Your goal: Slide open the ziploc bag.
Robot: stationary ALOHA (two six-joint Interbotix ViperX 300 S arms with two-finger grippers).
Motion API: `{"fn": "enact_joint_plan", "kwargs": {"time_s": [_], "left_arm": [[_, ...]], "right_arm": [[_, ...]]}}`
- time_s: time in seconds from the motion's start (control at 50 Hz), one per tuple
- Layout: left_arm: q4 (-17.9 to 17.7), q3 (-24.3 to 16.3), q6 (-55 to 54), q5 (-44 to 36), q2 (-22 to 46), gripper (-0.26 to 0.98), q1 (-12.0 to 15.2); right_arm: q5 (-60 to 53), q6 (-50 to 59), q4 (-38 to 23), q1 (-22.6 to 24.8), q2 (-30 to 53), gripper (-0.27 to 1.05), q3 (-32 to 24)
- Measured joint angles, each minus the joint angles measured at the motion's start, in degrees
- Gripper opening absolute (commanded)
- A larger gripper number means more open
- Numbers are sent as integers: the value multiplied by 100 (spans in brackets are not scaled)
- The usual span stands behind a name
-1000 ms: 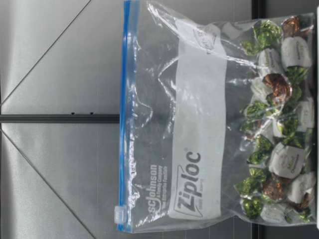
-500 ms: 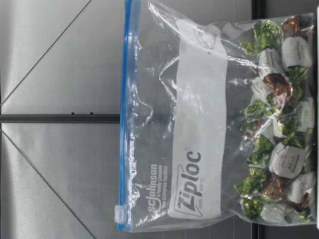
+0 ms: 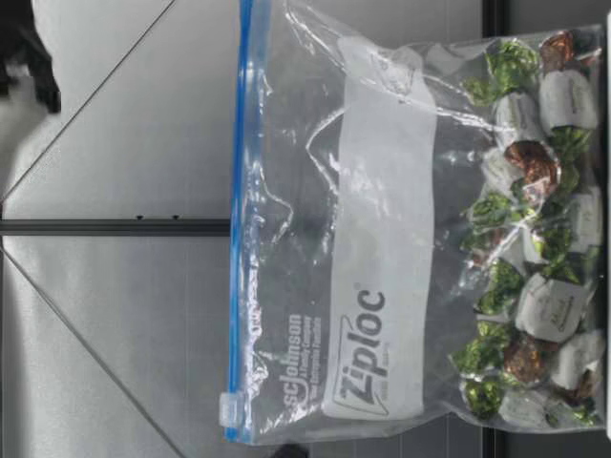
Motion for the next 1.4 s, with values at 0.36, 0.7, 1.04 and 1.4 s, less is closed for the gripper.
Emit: {"fn": "enact_joint_plan", "kwargs": {"time_s": [0.36, 0.7, 1.04, 1.4], "left_arm": [[-70, -316, 26, -158, 413, 28, 18], [-79, -316, 105, -158, 281, -14, 44], [-70, -316, 176, -141, 211, -17, 44], [-62, -308, 185, -141, 255, -17, 44]], "right_arm": [[606, -246, 0, 0, 1055, 47, -835], [1187, -246, 0, -9, 1547, 49, -1169], [1758, -237, 0, -9, 1942, 48, -1450], [2083, -193, 0, -9, 1960, 21, -1494]]}}
